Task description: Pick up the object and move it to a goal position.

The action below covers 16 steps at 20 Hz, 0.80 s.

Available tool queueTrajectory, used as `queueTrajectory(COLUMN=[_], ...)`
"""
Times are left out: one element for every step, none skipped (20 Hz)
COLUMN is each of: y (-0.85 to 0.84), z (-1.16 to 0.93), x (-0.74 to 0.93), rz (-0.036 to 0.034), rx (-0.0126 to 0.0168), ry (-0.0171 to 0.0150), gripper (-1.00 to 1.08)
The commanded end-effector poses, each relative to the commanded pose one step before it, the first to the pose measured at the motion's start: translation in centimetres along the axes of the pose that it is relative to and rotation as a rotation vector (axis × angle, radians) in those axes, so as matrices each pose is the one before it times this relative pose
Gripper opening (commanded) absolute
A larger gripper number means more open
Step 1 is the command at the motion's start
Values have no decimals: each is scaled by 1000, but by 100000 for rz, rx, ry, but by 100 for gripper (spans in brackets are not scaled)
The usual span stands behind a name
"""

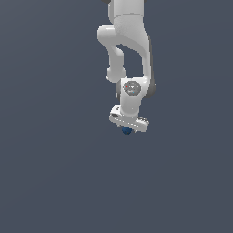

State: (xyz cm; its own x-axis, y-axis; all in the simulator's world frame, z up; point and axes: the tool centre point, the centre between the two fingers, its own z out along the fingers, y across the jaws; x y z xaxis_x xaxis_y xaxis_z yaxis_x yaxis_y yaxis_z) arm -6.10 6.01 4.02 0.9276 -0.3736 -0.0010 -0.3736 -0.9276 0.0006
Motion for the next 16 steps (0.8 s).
queueTrajectory(y=[-37,-15,24,-4,0,0,0,0,0,0,0,0,0,0,-53,2], z=[688,134,74,25,0,0,0,0,0,0,0,0,0,0,-62,-30], x=[40,14,29,4,0,0,0,0,0,0,0,0,0,0,-7,9], rz=[41,0,69,0,0,0,0,0,0,0,0,0,0,0,-67,0], rx=[52,0,7,0,0,0,0,0,0,0,0,0,0,0,53,0], ry=[99,0,2,0,0,0,0,0,0,0,0,0,0,0,48,0], gripper=[100,100,100,100,-100,-100,-100,-100,-100,-100,-100,-100,-100,-100,-100,-100])
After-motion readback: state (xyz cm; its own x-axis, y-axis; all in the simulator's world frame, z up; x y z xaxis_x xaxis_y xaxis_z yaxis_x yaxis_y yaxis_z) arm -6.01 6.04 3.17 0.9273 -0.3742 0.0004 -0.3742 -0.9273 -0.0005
